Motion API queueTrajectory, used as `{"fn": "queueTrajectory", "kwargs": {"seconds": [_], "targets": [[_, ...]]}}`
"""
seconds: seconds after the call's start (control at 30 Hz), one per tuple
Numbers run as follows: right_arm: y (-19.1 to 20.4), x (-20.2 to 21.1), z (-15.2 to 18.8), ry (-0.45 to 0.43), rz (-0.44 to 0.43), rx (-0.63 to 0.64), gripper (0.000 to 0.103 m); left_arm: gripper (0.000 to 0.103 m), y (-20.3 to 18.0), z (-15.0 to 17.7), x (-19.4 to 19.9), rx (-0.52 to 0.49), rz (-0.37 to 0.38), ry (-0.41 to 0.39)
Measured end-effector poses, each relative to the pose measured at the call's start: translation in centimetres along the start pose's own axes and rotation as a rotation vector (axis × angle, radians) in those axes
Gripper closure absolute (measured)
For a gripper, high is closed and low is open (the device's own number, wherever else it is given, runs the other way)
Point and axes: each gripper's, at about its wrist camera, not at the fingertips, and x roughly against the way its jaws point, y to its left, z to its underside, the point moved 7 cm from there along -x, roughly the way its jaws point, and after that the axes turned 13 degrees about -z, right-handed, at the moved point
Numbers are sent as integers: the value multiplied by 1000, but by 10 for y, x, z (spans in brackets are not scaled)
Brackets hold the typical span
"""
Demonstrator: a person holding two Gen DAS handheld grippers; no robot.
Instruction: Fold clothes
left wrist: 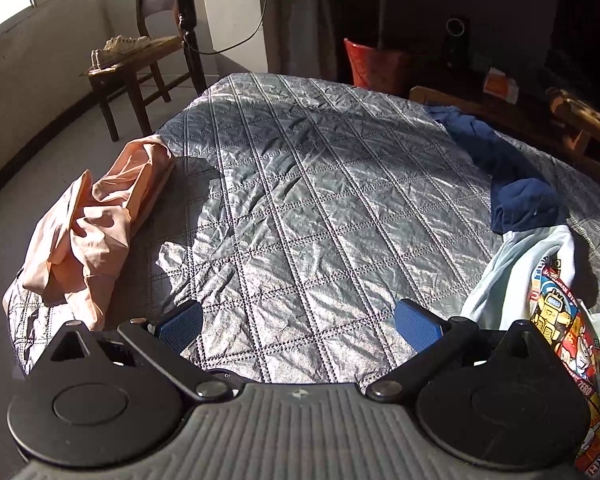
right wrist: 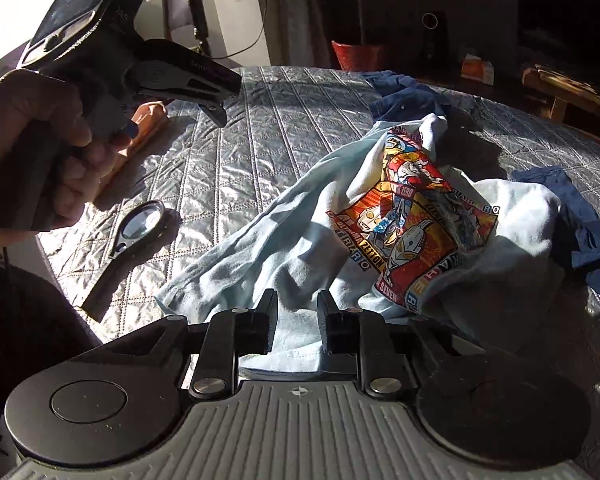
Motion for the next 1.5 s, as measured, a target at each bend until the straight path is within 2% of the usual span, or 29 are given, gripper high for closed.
{"fn": "queueTrajectory", "kwargs": {"seconds": [0.17, 0.2, 0.27, 0.37, 0.4, 0.47, 0.5, 0.57, 0.7, 0.77, 0.87, 0.9, 0.97, 1.13, 1.2, 1.27, 1.3, 1.33, 1.37, 1.4, 1.47, 1.5], "targets": [[-55, 36, 13, -6, 150, -126, 71, 1, -7, 1, 6, -11, 10, -13], [-60, 35, 14, -27, 80, -222, 71, 1, -9, 2, 7, -17, 10, -16], [-67, 23, 19, -18, -58, -369, 64, 1, -14, 3, 9, -30, 10, -23], [-95, 23, 14, -104, 132, -406, 68, 1, -22, 6, 12, -52, 10, -30], [-104, 23, 12, -132, 194, -416, 65, 1, -24, 7, 12, -57, 11, -31], [-127, 27, 5, -186, 298, -405, 51, 1, -28, 9, 14, -64, 15, -31], [-138, 29, 2, -213, 347, -399, 50, 1, -29, 9, 14, -68, 18, -31], [-137, 40, 0, -249, 348, -393, 52, 1, -33, 11, 15, -80, 18, -32], [-135, 61, -2, -320, 349, -381, 48, 1, -40, 15, 15, -94, 31, -18], [-118, 64, 9, -269, 335, -323, 45, 1, -43, 16, 16, -104, 35, -19], [-93, 54, 29, -87, 371, -154, 44, 1, -48, 19, 19, -124, 48, -23], [-85, 43, 39, 9, 380, -74, 45, 1, -50, 19, 20, -129, 50, -24], [-76, 30, 47, 81, 389, 40, 50, 1, -52, 21, 20, -137, 51, -24], [-49, 0, 39, 107, 342, 339, 54, 1, -58, 24, 20, -157, 52, -24], [-44, -6, 36, 86, 342, 431, 53, 1, -60, 26, 21, -168, 54, -25], [-46, -8, 31, 54, 366, 471, 41, 1, -64, 28, 22, -184, 60, -27], [-48, -7, 30, 45, 360, 458, 41, 1, -65, 28, 23, -189, 63, -26], [-50, -7, 28, 37, 354, 445, 48, 1, -66, 29, 23, -193, 64, -26], [-46, -4, 28, 41, 340, 448, 88, 1, -67, 29, 23, -195, 66, -26], [-43, -2, 27, 45, 326, 450, 97, 1, -67, 30, 23, -195, 68, -25], [-37, 4, 26, 54, 299, 456, 100, 1, -69, 30, 24, -199, 72, -26], [-28, 9, 25, 62, 305, 501, 100, 1, -69, 31, 24, -203, 71, -28]]}}
